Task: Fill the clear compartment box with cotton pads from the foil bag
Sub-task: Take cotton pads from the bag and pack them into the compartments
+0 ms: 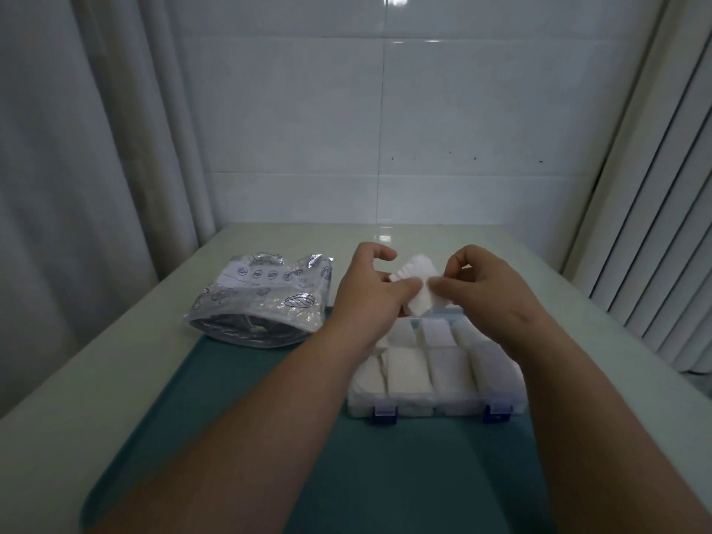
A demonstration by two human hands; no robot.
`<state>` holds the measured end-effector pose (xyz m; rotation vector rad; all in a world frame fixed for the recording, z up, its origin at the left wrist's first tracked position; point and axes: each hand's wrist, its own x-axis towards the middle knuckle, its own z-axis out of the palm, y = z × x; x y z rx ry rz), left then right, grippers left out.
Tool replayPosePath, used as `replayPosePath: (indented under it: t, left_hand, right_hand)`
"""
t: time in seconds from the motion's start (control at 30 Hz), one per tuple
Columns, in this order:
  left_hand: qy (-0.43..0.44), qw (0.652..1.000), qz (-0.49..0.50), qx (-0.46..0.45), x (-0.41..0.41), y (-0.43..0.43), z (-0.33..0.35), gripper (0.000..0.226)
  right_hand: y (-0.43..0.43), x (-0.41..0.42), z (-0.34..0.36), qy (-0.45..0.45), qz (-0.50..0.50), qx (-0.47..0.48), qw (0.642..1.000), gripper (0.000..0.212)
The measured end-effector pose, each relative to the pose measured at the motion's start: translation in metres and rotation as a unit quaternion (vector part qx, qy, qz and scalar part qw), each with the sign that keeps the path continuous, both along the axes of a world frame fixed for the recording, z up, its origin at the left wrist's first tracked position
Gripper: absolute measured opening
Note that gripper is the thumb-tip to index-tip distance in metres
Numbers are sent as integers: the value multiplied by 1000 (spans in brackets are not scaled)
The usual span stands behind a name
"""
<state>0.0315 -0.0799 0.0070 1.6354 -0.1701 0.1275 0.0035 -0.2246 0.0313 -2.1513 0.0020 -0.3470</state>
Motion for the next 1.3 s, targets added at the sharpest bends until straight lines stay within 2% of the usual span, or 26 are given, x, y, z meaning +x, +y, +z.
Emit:
replayPosePath:
  t: [0.23,0.37,0.5,0.57,0.7,0.9,1.07,1.2,1.3]
  left_hand:
    - [-5,994,29,106,9,-21,-6,28]
    - [3,987,29,155,11,-26,-14,25]
    - [-9,962,24,272,13,-27,-15,21]
    - [4,954,3,300,13,-27,-14,20]
    - [14,923,-35,383,10,-26,-9,21]
    - [-3,903,-45,428,4,-27,-5,20]
    - [-24,890,-36,453,2,-27,-6,29]
    - [-23,887,-50,459,2,-27,-5,33]
    - [-15,862,-73,501,1,-28,-5,30]
  right_hand:
    - [-17,9,-5,28,-32,-34,999,11]
    - [-21,14,-11,64,-37,-89,993,7]
    - [-18,18,-16,104,-35,-178,978,7]
    - [-15,18,-16,128,-25,-206,970,3]
    - [-11,15,-13,166,-25,-221,961,17]
    - [-13,13,-11,194,-35,-223,955,20]
    - [-14,14,-9,204,-33,-240,948,34]
    - [-10,14,-9,234,-30,-265,935,36]
    - [-9,14,-11,254,-15,-283,925,32]
